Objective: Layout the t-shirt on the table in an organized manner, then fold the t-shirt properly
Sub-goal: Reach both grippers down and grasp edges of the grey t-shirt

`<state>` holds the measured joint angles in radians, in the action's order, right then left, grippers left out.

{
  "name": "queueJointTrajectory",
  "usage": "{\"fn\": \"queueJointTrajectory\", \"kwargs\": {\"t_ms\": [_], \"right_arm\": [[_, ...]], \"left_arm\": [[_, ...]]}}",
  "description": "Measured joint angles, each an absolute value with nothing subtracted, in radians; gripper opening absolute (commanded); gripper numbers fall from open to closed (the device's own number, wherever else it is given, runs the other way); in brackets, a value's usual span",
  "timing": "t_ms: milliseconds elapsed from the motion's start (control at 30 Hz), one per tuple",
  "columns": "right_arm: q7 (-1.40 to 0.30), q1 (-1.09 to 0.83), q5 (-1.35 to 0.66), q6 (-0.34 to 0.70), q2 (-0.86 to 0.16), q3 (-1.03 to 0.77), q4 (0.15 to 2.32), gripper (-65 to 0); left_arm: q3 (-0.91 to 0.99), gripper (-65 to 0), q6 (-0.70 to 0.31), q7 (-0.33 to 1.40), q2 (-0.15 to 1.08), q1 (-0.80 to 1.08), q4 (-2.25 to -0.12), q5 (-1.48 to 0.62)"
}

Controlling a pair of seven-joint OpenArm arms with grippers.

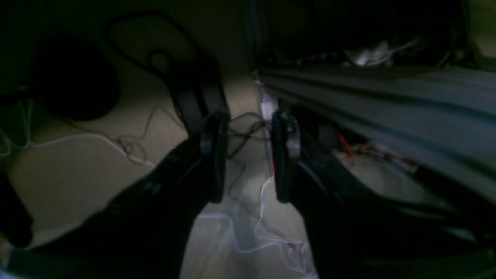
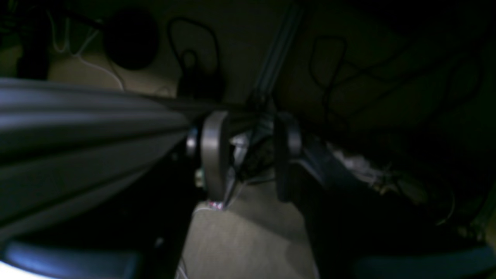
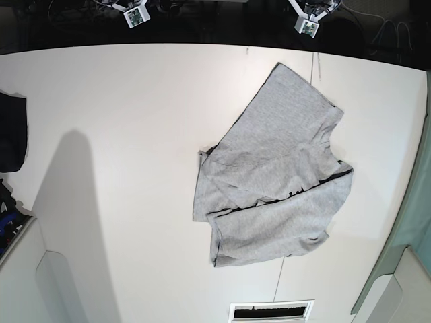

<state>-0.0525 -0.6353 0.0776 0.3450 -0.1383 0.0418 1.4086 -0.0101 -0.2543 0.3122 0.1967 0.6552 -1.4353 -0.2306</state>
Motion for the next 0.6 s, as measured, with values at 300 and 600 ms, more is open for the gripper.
{"fn": "queueJointTrajectory", "kwargs": {"t_ms": [300,600], "right_arm": [[-0.081,-0.668,0.017,0.393,-0.214,0.042,1.591,-45.3],[-0.083,-0.584,-0.035,0.401,-0.216,0.044,1.726,-45.3]], "left_arm": [[0.221,-42.8,-0.429,0.434,0.197,0.701,-1.65,-0.392],[0.274,-40.2,-0.435,0.445,0.2,0.664,-1.775,-0.446]]}}
